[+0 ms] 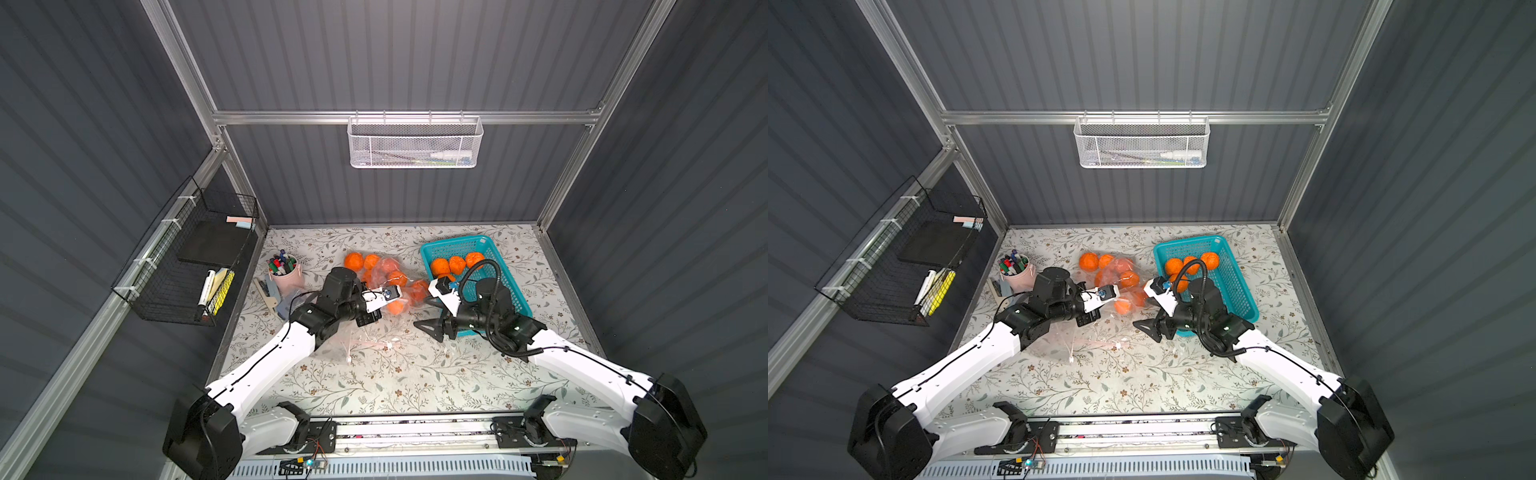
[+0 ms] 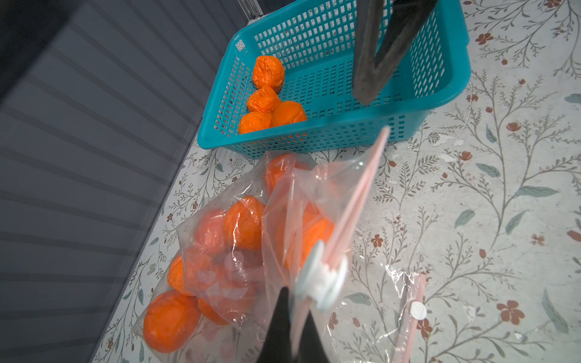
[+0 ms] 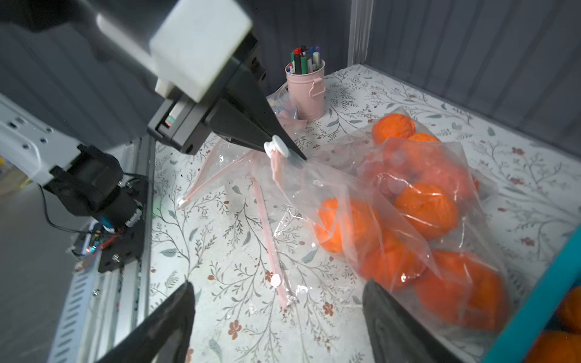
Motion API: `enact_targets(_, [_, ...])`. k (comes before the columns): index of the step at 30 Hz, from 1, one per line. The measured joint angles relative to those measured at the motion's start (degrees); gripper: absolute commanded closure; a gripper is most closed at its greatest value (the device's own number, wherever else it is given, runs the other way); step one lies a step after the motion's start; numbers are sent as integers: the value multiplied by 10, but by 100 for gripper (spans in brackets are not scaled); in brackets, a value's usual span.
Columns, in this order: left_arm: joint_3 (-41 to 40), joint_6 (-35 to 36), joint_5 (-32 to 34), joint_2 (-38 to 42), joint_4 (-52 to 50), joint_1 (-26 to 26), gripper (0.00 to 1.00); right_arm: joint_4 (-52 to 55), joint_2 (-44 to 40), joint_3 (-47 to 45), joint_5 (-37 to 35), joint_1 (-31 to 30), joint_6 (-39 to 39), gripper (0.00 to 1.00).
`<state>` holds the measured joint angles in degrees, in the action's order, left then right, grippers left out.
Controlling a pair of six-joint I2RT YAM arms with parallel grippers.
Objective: Open the zip-top bag and take out the orange
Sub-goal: Unzip the zipper on the zipper food storage bag.
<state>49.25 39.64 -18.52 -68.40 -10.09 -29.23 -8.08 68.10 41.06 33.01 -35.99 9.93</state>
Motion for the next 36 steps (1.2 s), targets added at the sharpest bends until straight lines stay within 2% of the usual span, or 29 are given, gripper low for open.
enact_targets(8, [0,0,-10,-5,-4,0,100,-17,95,96,28,0,121,39])
enact_targets(11, [0,0,-11,-7,-7,0,100,-17,114,103,46,0,145,55])
enact_targets(14, [0,0,-14,-7,-7,0,100,-12,120,103,59,0,160,79])
enact_targets(16, [0,0,-14,-7,-7,0,93,-11,120,103,65,0,166,93])
enact_targets(18, [0,-1,-15,-7,-7,0,83,-9,120,104,72,0,167,100])
enact_targets(20, [0,0,-24,-7,-7,0,69,-8,120,104,78,0,169,100])
enact_targets(24, [1,-1,-48,-7,-5,0,60,-7,120,104,84,0,172,100])
enact_targets(28, [6,-2,-79,-7,2,0,61,-4,119,104,87,0,172,100])
enact_targets(36, [17,0,-118,-7,7,0,81,0,118,104,91,0,172,100])
